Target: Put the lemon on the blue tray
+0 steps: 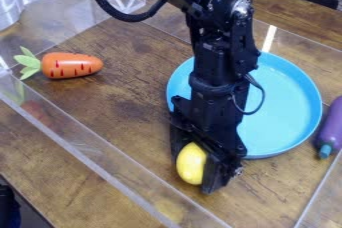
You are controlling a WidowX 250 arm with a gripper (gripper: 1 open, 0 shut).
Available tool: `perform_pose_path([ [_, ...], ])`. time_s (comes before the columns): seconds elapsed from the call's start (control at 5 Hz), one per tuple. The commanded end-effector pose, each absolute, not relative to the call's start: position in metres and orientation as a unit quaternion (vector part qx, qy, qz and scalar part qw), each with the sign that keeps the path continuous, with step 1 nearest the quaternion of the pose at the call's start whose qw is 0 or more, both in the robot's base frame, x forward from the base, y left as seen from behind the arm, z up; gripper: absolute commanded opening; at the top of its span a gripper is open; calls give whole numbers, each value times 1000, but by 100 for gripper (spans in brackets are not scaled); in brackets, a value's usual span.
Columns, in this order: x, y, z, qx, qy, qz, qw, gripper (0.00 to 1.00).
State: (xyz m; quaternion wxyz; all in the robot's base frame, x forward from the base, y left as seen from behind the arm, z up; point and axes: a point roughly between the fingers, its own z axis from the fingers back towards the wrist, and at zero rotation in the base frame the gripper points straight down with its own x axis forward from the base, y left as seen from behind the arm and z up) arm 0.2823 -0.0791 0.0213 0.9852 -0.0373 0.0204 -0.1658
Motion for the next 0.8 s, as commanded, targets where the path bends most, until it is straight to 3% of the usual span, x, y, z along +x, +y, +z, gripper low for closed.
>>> perform_pose_path([
  [0.0, 291, -84, 29, -33, 8, -174, 984, 0],
  [0.6, 299, -89, 34, -22, 16, -181, 983, 0],
])
